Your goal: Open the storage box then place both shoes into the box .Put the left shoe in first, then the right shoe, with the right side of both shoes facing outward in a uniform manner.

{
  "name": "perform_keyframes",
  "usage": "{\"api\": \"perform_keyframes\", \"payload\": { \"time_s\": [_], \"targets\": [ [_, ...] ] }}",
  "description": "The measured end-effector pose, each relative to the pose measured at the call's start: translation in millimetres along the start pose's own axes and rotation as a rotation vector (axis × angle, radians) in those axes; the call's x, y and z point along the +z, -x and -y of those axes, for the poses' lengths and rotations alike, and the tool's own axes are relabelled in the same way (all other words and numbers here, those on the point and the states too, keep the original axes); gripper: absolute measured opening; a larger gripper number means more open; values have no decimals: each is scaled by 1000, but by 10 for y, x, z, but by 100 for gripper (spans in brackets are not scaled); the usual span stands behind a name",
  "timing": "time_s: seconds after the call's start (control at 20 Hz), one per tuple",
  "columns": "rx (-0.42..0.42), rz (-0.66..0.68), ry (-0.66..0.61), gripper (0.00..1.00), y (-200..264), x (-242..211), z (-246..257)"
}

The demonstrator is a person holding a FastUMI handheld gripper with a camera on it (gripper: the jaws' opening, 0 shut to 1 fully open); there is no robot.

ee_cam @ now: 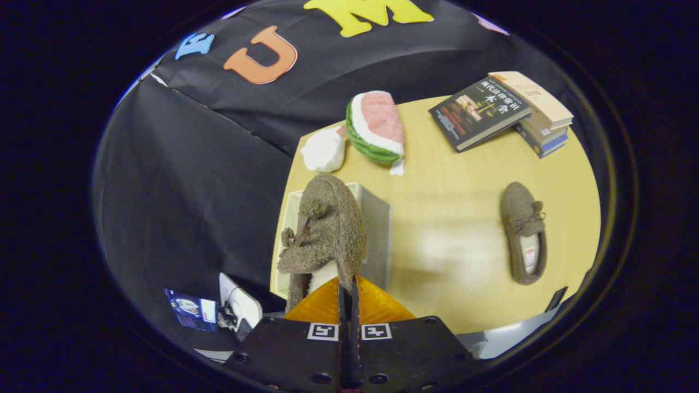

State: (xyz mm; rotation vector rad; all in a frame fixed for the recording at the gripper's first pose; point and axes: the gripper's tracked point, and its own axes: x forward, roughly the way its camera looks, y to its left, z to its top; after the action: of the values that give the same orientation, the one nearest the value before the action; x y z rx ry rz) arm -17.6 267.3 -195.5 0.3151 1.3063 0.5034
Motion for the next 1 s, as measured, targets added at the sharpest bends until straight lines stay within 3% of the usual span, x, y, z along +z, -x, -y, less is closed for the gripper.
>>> {"api": "perform_keyframes", "payload": {
  "time_s": [0.15, 0.7, 1.0],
  "targets": [
    [-2, -28, -10, 1, -323, -71, -306],
    [-302, -45, -83, 1, -1962, 30, -389],
    [-440, -98, -34, 1, -2530, -183, -263]
  ]
}}
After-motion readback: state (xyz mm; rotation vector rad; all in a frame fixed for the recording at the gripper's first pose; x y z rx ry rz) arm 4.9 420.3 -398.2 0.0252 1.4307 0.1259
